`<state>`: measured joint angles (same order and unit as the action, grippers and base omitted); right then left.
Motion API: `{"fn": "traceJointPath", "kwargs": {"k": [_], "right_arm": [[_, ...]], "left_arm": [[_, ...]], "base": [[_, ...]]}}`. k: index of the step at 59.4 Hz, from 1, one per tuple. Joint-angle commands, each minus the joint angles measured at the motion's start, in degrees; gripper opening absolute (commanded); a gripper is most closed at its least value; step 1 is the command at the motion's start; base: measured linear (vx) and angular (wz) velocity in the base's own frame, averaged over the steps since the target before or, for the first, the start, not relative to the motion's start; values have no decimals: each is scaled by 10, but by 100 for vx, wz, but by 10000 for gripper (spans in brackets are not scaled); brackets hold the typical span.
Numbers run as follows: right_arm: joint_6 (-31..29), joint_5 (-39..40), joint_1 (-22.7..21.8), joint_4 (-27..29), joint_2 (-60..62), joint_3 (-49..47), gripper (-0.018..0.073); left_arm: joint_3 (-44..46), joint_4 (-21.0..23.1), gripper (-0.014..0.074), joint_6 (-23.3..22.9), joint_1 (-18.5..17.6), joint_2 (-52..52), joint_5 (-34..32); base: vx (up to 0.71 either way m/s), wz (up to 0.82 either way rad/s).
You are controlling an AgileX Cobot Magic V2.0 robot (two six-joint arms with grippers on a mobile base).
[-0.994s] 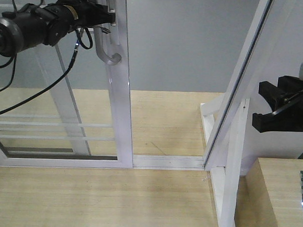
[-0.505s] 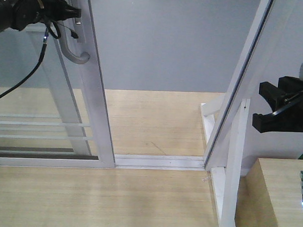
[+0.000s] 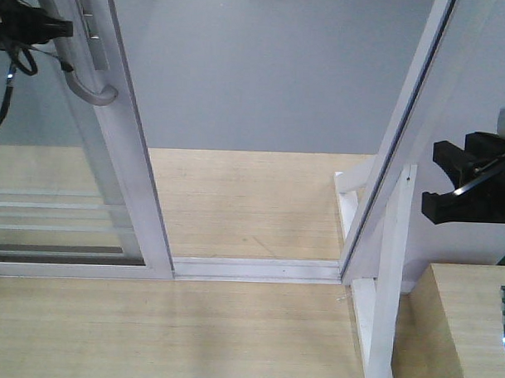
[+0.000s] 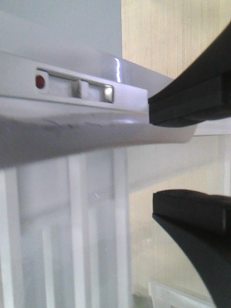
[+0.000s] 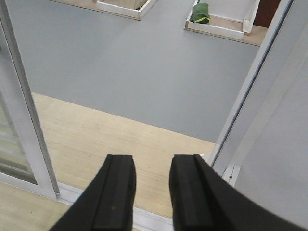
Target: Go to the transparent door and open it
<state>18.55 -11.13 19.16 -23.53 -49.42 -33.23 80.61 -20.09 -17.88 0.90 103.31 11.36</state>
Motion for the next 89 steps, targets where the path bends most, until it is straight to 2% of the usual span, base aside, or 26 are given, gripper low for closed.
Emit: {"fn": "traceJointPath", "kwargs": {"k": [1,17,34,39,47,61,68,74,77,81,85,89], "right_arm": [[-4,37,-2,-4,6,-18,291],[-4,34,-2,-4,6,-18,289],[-4,28,-2,-4,6,-18,289],[-4,28,-2,-4,6,-18,289],[-4,29,-2,-4,6,-18,289],[-4,28,-2,-4,6,-18,289],[-4,28,-2,-4,6,-18,289],[-4,28,-2,-4,6,-18,289],[-4,28,-2,-4,6,-18,289],[-4,28,-2,-4,6,-18,289],[-4,28,-2,-4,6,-18,289],[-4,28,-2,-4,6,-18,289]], "left_arm": [[-29,1,437,0,15,-66,-58],[-171,3,428,-5,19,-199,-87],[-336,63,351,-6,18,-403,-90],[-374,70,316,-7,18,-471,-61],[-407,76,265,-7,19,-549,-13],[-420,71,215,-5,19,-614,50],[-444,62,176,-6,15,-655,37],[-486,62,75,-3,12,-724,3],[-515,61,0,17,12,-759,-21],[-552,67,-8,61,12,-807,-42],[-590,100,-6,110,12,-848,-51],[-623,151,-5,157,12,-887,-54]], "base": [[0,0],[0,0],[0,0],[0,0],[0,0],[0,0],[0,0],[0,0],[0,0],[0,0],[0,0],[0,0]]}}
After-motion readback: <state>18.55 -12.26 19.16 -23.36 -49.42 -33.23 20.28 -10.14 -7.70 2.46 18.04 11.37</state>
